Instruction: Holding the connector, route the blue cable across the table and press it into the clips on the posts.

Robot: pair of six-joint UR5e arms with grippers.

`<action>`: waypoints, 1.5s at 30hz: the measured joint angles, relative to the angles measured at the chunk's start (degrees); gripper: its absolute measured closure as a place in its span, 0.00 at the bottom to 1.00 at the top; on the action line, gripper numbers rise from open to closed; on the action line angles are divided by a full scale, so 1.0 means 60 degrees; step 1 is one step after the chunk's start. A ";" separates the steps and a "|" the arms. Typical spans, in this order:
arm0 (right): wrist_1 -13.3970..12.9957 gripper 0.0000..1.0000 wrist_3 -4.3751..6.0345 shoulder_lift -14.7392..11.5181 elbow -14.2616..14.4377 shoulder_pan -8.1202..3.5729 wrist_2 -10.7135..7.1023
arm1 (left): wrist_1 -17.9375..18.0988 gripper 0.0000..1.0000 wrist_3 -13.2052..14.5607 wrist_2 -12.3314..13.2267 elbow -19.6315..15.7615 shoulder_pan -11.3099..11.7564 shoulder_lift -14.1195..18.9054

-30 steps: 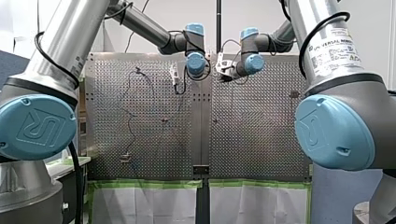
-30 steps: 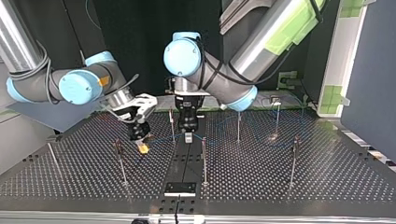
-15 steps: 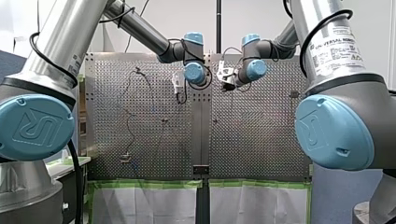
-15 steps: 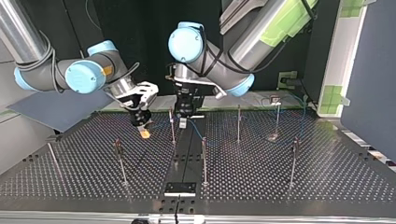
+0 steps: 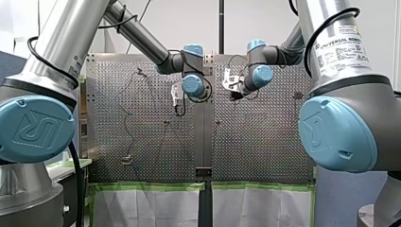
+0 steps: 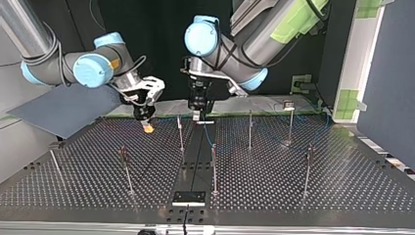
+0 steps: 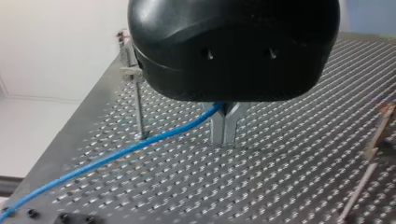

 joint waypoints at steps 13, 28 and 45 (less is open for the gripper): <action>-0.0210 1.00 -0.0747 -0.0003 0.1085 0.0001 0.0050 | 0.0276 1.00 0.0070 0.0808 -0.1141 -0.0029 -0.0380; -0.0369 1.00 -0.0615 -0.0005 0.1455 -0.0029 -0.0211 | 0.1131 1.00 -0.0263 0.1074 -0.1589 0.0164 -0.1395; -0.1296 1.00 -0.0169 0.0423 0.1859 -0.0381 -0.0374 | 0.1177 1.00 -0.0503 0.1512 -0.0966 0.0348 -0.1441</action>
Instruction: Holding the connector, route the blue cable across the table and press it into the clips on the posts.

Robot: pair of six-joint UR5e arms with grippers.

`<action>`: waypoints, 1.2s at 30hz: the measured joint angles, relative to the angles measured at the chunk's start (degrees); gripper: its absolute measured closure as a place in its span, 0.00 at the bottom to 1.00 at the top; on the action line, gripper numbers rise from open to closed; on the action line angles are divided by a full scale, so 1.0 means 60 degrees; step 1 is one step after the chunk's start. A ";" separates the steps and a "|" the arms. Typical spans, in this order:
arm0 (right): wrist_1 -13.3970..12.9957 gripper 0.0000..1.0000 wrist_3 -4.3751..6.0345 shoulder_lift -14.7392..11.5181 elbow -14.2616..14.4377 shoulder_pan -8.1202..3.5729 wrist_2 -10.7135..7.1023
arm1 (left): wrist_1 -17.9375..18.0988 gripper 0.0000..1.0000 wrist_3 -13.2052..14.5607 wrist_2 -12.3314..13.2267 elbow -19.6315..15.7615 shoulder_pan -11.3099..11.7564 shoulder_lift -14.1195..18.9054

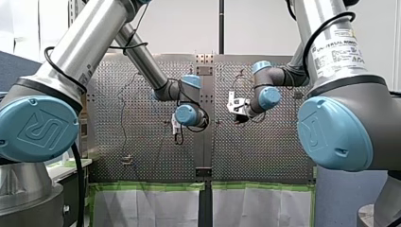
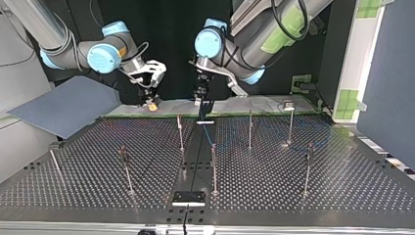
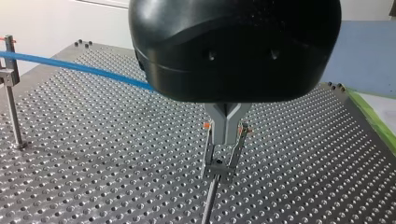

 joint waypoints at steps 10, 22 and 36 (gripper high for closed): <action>-0.0481 1.00 0.0161 0.0454 0.0010 -0.0352 -0.0249 | -0.0071 1.00 -0.0077 0.0237 0.0460 0.0109 -0.0478; -0.0845 1.00 0.0204 0.0730 -0.0166 -0.0590 -0.0719 | 0.0164 1.00 -0.0367 0.0482 0.1164 0.0139 -0.1132; -0.1238 1.00 0.0529 0.0785 -0.0195 -0.0951 -0.0821 | 0.0158 1.00 -0.0407 0.0729 0.1692 0.0304 -0.1613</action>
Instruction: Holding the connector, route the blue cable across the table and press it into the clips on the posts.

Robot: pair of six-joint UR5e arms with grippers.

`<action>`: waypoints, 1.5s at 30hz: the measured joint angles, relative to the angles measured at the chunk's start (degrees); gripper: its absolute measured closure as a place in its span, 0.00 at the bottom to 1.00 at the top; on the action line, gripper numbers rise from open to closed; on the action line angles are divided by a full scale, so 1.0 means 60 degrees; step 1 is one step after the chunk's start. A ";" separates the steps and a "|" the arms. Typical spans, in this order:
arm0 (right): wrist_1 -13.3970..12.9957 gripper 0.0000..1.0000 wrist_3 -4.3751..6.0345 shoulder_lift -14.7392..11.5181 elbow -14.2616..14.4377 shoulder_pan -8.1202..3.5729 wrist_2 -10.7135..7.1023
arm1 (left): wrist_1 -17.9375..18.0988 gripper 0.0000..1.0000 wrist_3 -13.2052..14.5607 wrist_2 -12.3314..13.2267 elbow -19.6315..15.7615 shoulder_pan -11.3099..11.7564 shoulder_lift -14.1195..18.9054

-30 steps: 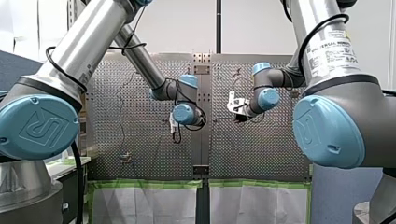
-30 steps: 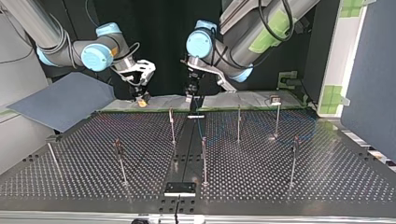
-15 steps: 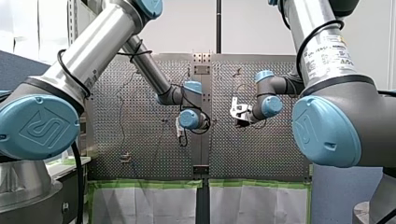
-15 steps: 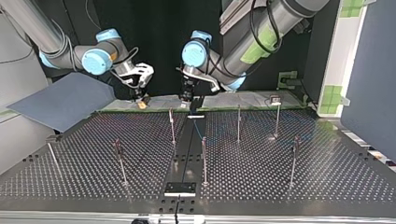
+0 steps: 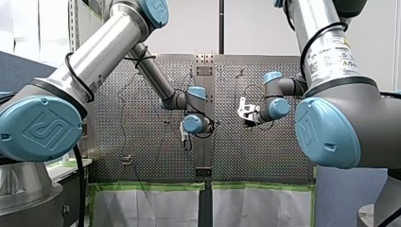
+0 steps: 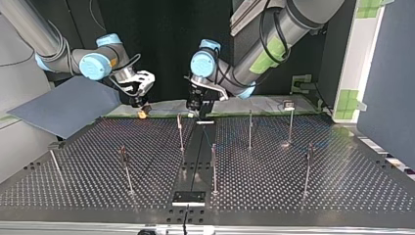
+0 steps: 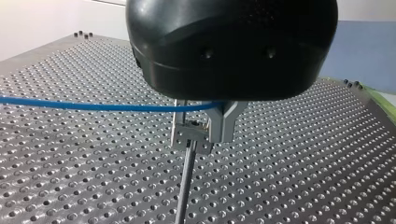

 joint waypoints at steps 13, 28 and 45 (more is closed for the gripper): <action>-0.0286 1.00 0.0006 0.0197 -0.0043 -0.0185 -0.0227 | -0.0077 1.00 0.0140 0.0202 0.0372 0.0217 -0.0312; -0.0438 1.00 0.0029 0.0377 -0.0332 -0.0315 -0.0305 | -0.0476 1.00 0.0165 0.0466 0.1191 0.0508 -0.0352; -0.0549 1.00 0.0107 0.0445 -0.0509 -0.0463 -0.0322 | -0.1006 1.00 0.0539 0.0562 0.1578 0.0826 -0.0345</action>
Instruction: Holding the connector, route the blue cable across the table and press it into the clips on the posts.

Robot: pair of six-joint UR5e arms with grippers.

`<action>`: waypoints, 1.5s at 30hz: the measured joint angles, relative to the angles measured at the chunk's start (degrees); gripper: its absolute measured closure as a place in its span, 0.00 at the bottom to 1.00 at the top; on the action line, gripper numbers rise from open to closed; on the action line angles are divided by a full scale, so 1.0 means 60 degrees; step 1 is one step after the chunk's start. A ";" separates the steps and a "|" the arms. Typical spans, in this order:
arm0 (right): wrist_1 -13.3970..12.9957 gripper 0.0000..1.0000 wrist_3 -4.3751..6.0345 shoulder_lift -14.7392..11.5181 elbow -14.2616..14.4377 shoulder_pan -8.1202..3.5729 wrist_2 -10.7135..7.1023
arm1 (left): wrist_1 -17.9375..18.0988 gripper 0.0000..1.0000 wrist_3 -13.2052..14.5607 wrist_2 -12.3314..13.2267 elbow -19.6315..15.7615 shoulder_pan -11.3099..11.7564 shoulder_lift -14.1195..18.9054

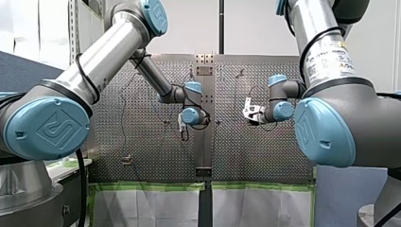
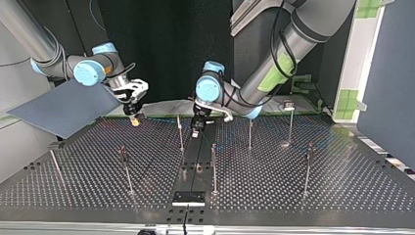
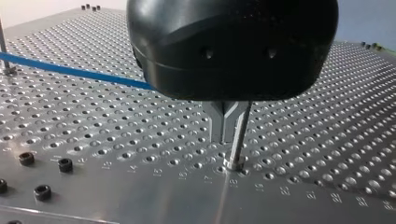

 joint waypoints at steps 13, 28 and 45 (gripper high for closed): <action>0.0011 1.00 0.0000 0.0011 -0.0004 -0.0058 -0.0019 | -0.0823 0.00 0.0767 -0.0502 0.0003 -0.0133 0.0008; 0.0251 1.00 0.0057 0.0017 -0.0004 -0.0332 -0.0027 | -0.2005 0.00 0.0847 -0.1106 -0.0009 -0.0850 0.0560; 0.0422 1.00 0.0051 -0.0007 -0.0004 -0.0554 -0.0028 | -0.2763 0.00 0.0441 -0.2411 -0.0009 -0.2256 0.0614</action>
